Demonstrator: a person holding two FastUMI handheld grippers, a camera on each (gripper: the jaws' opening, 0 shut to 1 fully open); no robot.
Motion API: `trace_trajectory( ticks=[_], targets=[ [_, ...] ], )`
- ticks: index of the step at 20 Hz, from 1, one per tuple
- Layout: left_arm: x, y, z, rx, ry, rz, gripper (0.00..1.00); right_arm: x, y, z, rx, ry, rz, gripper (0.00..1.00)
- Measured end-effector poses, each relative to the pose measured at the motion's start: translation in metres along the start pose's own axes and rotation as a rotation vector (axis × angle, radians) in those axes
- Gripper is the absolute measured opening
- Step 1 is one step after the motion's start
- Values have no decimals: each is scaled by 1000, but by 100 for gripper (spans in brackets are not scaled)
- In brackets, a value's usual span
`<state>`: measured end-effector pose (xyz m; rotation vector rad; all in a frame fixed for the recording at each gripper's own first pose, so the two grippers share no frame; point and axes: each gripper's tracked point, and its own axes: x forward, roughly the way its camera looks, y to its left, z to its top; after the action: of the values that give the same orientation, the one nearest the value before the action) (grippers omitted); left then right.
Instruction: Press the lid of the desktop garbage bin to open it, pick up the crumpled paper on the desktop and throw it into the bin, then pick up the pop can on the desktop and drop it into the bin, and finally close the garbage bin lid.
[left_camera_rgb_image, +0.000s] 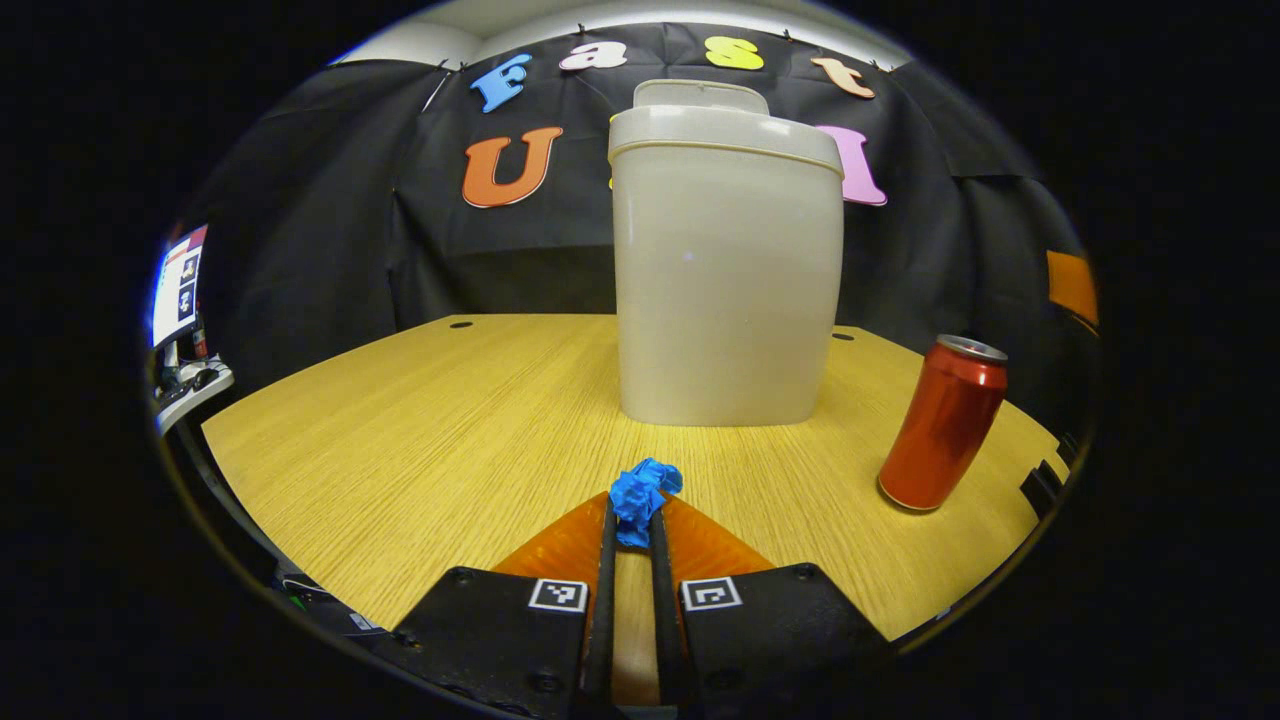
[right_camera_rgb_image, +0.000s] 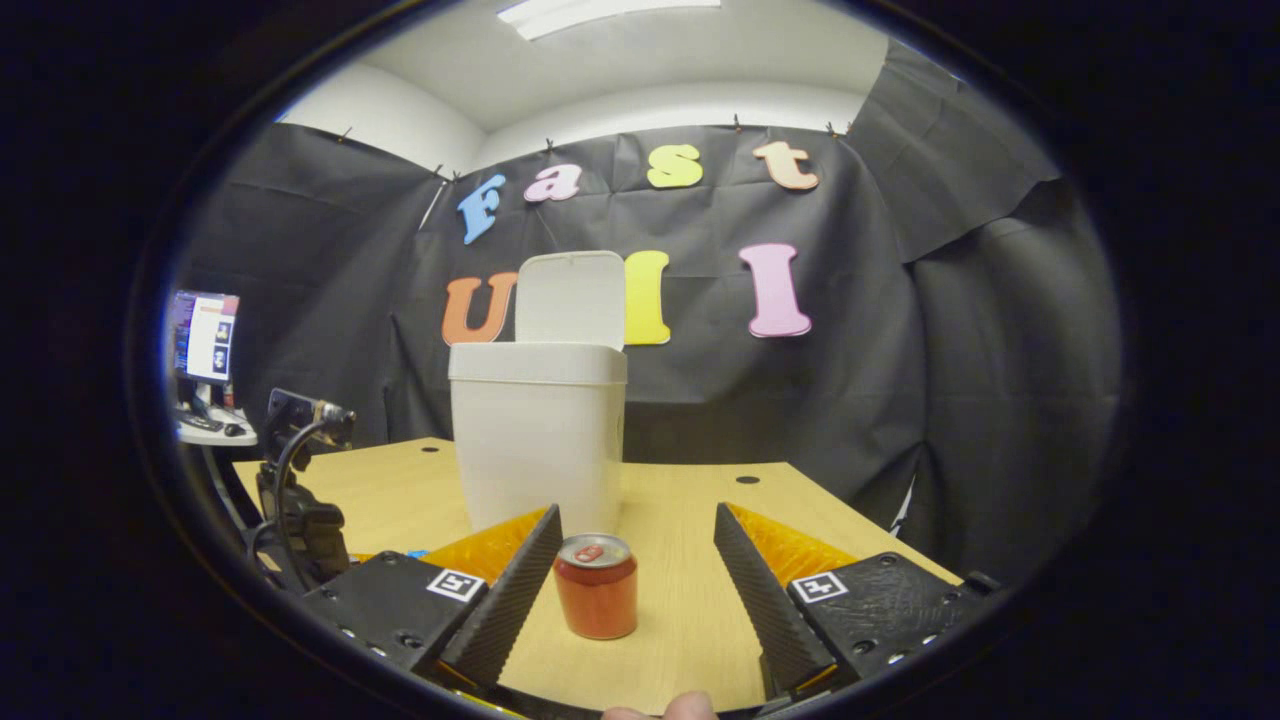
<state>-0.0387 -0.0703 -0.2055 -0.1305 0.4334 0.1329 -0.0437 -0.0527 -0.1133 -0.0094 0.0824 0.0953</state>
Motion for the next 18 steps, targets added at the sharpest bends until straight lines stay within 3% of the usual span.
trace_trajectory(
  ticks=[6, 9, 18],
  targets=[
    [-7, 16, 62, -16, -97, -22, 20, 6, 19, -47, 25, 122, -2, 95],
    [-18, 33, 84, 9, -151, 2, 20, 16, 27, -72, 24, 194, 0, 95],
    [-37, 39, 114, 26, -220, -17, 20, 47, 27, -123, 63, 347, -45, 96]
  ],
)
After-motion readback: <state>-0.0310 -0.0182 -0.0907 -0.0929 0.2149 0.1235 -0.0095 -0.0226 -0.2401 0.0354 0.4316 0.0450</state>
